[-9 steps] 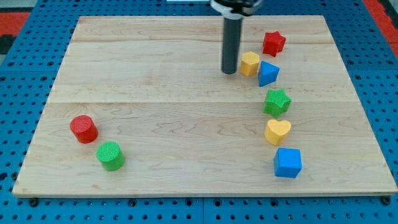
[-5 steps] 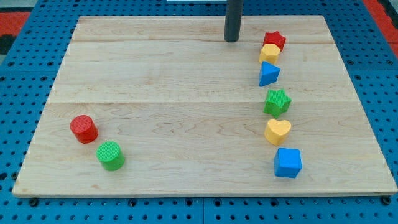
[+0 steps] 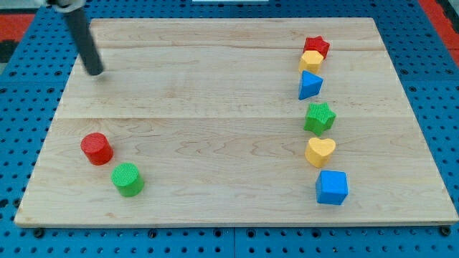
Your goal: Keep the red circle to the top of the red star
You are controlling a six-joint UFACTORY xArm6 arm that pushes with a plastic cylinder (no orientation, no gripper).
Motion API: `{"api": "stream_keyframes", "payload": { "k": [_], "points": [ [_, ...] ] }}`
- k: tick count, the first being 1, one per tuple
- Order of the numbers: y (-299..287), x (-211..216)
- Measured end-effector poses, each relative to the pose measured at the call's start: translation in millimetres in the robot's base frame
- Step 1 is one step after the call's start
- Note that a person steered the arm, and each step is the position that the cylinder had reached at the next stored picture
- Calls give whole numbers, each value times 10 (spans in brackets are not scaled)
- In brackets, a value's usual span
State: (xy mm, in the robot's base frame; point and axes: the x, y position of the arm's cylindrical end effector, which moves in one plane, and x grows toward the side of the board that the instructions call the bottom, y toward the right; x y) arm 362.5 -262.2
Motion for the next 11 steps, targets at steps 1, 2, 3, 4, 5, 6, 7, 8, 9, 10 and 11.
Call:
{"api": "stream_keyframes", "payload": {
  "k": [1, 2, 3, 4, 5, 6, 7, 8, 9, 10, 11],
  "points": [
    [-246, 1050],
    [411, 2023],
    [747, 1561],
    [663, 789],
    [816, 869],
    [323, 716],
    [26, 362],
    [665, 180],
    [1207, 171],
    [988, 598],
    [1766, 339]
  ]
}}
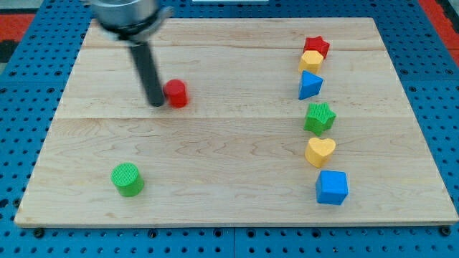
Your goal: Keep the red circle to the top of the red star
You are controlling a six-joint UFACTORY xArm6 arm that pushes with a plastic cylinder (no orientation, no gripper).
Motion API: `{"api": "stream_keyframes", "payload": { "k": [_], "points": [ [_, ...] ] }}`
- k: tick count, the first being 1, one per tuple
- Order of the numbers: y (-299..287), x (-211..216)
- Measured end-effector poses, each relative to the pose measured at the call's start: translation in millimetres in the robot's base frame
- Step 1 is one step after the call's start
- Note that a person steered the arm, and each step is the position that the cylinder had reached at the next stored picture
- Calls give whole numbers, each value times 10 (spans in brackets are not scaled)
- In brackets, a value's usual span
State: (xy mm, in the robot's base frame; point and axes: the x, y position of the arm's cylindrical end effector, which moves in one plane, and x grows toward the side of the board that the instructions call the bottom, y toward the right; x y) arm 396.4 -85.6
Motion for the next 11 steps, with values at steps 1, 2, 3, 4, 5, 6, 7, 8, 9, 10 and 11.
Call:
{"api": "stream_keyframes", "payload": {
  "k": [1, 2, 3, 4, 5, 6, 7, 8, 9, 10, 11],
  "points": [
    [636, -483],
    [1059, -896],
    [671, -564],
    [1178, -50],
    [1155, -570],
    [1762, -934],
    [1677, -1107],
    [1338, -1166],
    [1645, -1418],
    [1870, -1427],
    [2064, -1600]
  ]
}}
